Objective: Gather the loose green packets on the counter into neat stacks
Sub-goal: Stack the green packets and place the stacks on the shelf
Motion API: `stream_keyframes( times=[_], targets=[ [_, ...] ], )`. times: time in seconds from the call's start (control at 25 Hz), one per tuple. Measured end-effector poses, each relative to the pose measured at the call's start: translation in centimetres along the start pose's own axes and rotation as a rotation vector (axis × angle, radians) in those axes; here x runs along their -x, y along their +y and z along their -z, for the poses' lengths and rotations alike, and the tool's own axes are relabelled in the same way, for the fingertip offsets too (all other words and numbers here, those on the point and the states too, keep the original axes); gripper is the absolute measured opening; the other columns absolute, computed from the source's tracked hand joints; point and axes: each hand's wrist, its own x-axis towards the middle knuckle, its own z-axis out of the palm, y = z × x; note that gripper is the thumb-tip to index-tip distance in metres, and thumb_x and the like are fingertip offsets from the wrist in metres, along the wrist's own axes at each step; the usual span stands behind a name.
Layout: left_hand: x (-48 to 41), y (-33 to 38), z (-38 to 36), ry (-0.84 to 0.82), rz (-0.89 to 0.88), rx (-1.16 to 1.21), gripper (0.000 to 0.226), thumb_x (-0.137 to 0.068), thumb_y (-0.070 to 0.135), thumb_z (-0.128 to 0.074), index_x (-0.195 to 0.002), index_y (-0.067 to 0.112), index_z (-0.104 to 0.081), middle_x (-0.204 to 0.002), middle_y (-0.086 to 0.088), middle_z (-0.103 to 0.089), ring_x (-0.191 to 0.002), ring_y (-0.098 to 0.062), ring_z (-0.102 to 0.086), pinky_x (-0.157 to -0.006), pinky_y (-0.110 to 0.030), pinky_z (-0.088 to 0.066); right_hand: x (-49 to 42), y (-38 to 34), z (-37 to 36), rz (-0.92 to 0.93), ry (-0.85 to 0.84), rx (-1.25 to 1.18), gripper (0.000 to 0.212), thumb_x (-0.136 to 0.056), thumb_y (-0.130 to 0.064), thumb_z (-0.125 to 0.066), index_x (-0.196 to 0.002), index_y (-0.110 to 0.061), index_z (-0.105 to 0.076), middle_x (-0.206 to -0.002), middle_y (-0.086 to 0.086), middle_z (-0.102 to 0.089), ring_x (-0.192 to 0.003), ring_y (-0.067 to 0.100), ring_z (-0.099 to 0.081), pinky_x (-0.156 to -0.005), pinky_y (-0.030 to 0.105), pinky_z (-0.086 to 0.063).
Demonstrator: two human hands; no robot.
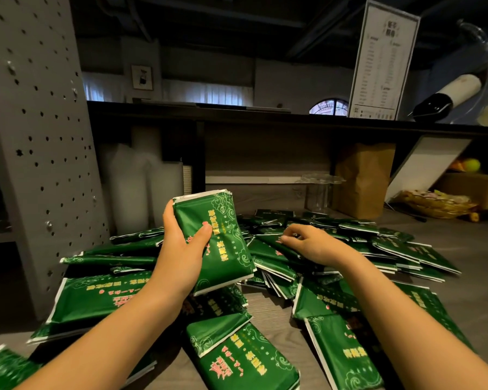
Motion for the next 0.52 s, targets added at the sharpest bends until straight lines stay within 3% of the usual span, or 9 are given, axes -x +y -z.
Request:
stream_keyframes(
  times=[0.12,0.24,0.36,0.44,0.52],
  targets=[
    [0.0,0.1,0.0,0.015,0.007,0.001,0.059,-0.097,0.014,-0.048,-0.144,0.035,-0.02,-0.102,0.01,-0.06,-0.081,-0.006,-0.064,-0.061,-0.022,-0.051,0.9,-1.0,0.1,0.051,-0.056,0.02,0.031,-0.089,-0.039,-0.06,-0.113,-0.023,-0.048,-0.117,0.003,-0.052,-0.098,0.018,-0.051,-0.081,0.031,-0.044],
    [0.0,0.2,0.1,0.038,-0.002,0.009,0.057,-0.097,0.014,-0.048,-0.142,0.036,-0.021,-0.106,0.009,-0.059,-0.085,-0.008,-0.063,-0.065,-0.026,-0.051,1.3,-1.6,0.4,0.049,-0.084,-0.042,0.074,-0.081,-0.035,-0.071,-0.142,-0.025,-0.029,-0.136,0.009,-0.042,-0.115,0.021,-0.047,-0.093,0.031,-0.041],
    [-0.2,0.1,0.2,0.07,-0.009,0.023,0.057,-0.096,0.014,-0.049,-0.143,0.036,-0.024,-0.111,0.005,-0.06,-0.094,-0.016,-0.064,-0.077,-0.036,-0.055,1.3,-1.8,0.5,0.028,-0.022,-0.119,0.103,-0.077,-0.029,-0.076,-0.152,-0.023,-0.007,-0.153,0.009,-0.027,-0.137,0.025,-0.032,-0.109,0.035,-0.032],
    [-0.3,0.0,0.4,0.089,-0.016,0.018,0.058,-0.096,0.015,-0.051,-0.143,0.036,-0.026,-0.117,0.003,-0.06,-0.1,-0.019,-0.064,-0.084,-0.042,-0.054,1.0,-1.8,0.5,0.033,0.041,-0.166,0.101,-0.076,-0.023,-0.077,-0.152,-0.019,-0.01,-0.153,0.007,-0.029,-0.138,0.024,-0.032,-0.11,0.035,-0.033],
    [-0.2,0.1,0.4,0.102,-0.014,0.018,0.058,-0.095,0.017,-0.052,-0.143,0.037,-0.026,-0.119,0.003,-0.06,-0.101,-0.019,-0.064,-0.085,-0.043,-0.054,0.8,-1.8,0.5,0.071,0.155,-0.221,0.087,-0.077,-0.015,-0.076,-0.147,-0.016,-0.025,-0.142,0.008,-0.045,-0.124,0.022,-0.047,-0.099,0.033,-0.043]
  ],
)
